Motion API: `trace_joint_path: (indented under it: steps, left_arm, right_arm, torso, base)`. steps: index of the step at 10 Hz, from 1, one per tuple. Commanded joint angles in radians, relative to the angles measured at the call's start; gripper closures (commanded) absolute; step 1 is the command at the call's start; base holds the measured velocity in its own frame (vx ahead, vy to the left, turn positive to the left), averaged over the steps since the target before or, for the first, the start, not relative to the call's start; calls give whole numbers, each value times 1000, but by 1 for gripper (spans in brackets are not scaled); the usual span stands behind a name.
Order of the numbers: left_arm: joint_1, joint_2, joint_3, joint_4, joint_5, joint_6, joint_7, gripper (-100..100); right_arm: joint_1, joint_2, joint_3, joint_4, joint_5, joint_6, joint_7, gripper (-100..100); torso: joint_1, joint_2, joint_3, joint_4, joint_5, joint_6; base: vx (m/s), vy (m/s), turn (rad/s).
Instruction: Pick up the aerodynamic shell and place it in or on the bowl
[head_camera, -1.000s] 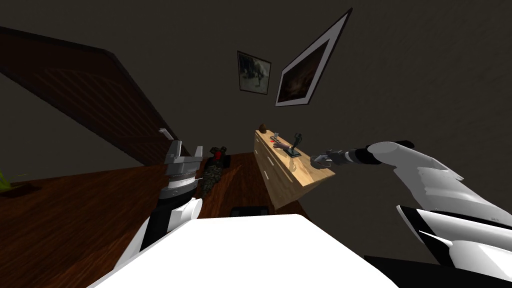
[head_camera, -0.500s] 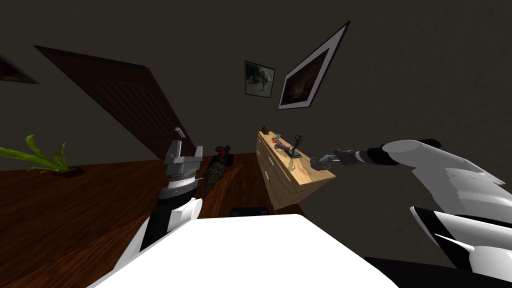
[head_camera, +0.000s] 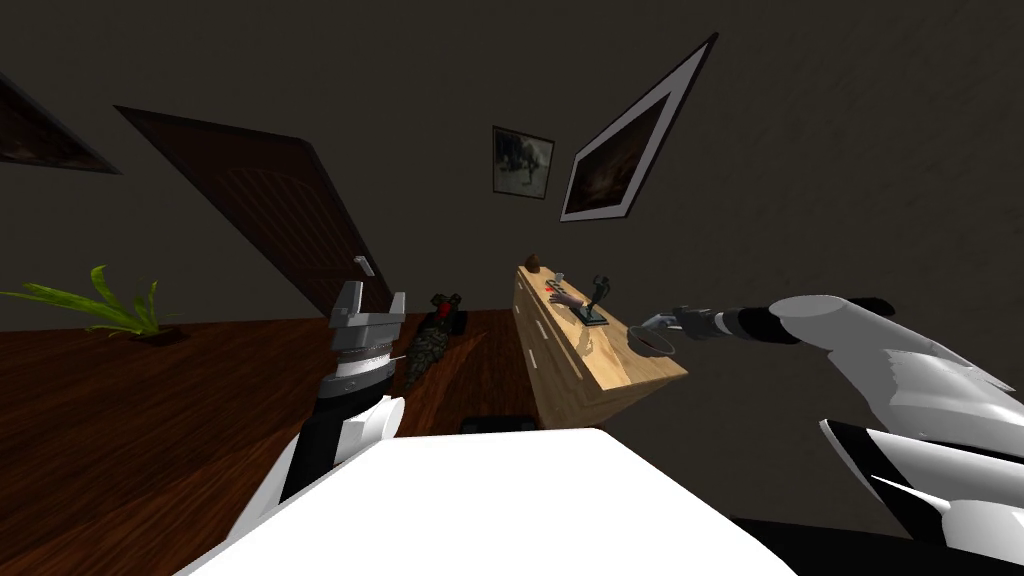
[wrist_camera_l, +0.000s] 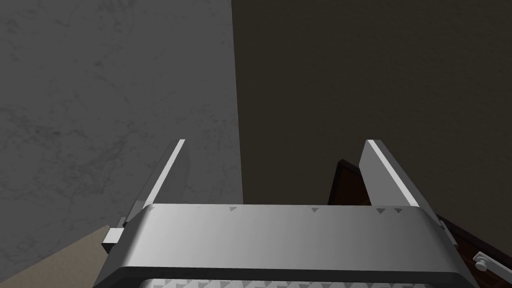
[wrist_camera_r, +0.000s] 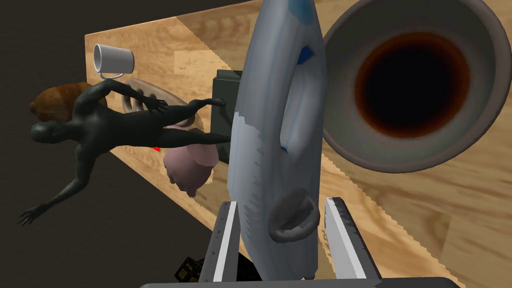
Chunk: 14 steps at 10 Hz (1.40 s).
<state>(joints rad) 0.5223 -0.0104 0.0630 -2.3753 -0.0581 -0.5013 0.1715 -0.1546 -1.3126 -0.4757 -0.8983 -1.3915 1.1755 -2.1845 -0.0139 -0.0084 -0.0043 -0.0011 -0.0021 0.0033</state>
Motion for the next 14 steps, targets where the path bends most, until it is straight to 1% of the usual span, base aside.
trace_joint_path:
  steps: [1, 2, 4, 5, 6, 7, 11, 12, 13, 14]
  left_arm:
    - [0, 0, 0, 0, 0, 0, 0, 0]
    - [0, 0, 0, 0, 0, 0, 0, 0]
    - [0, 0, 0, 0, 0, 0, 0, 0]
    - [0, 0, 0, 0, 0, 0, 0, 0]
    - [0, 0, 0, 0, 0, 0, 0, 0]
    - [0, 0, 0, 0, 0, 0, 0, 0]
    - [0, 0, 0, 0, 0, 0, 0, 0]
    - [0, 0, 0, 0, 0, 0, 0, 0]
    - [0, 0, 0, 0, 0, 0, 0, 0]
    - [0, 0, 0, 0, 0, 0, 0, 0]
  right_arm:
    - [29, 14, -4, 29, -14, -34, -3, 100]
    - [41, 19, -2, 50, -21, -52, -5, 100]
    - [41, 19, -2, 50, -21, -52, -5, 100]
    - [49, 23, -1, 66, -27, -63, -6, 100]
    - [41, 22, 2, 58, -22, -57, -9, 100]
    - [40, 22, 3, 62, -22, -59, -8, -100]
    - [40, 22, 3, 62, -22, -59, -8, -100]
    - [40, 22, 3, 62, -22, -59, -8, 0]
    - [44, -10, 2, 49, -34, -37, -34, -100]
    - [45, -21, 1, 44, -38, -30, -43, -100]
  torso:
    - [0, 0, 0, 0, 0, 0]
    - [0, 0, 0, 0, 0, 0]
    - [4, 4, 2, 1, 1, 1]
    - [7, 7, 4, 1, 2, 1]
    - [8, 7, 4, 2, 2, 1]
    - [9, 8, 5, 2, 3, 1]
    - [11, 10, 6, 3, 4, 1]
    - [11, 10, 6, 3, 4, 1]
    - [11, 10, 6, 3, 4, 1]
    - [11, 10, 6, 3, 4, 1]
  base:
    - [108, -102, 49]
    - [87, -84, 68]
    - [38, -33, -1]
    - [28, -15, 22]
    - [16, -10, 8]
    - [0, 0, 0]
    - [0, 0, 0]
    - [0, 0, 0]
    - [3, -1, 14]
    - [4, -5, 11]
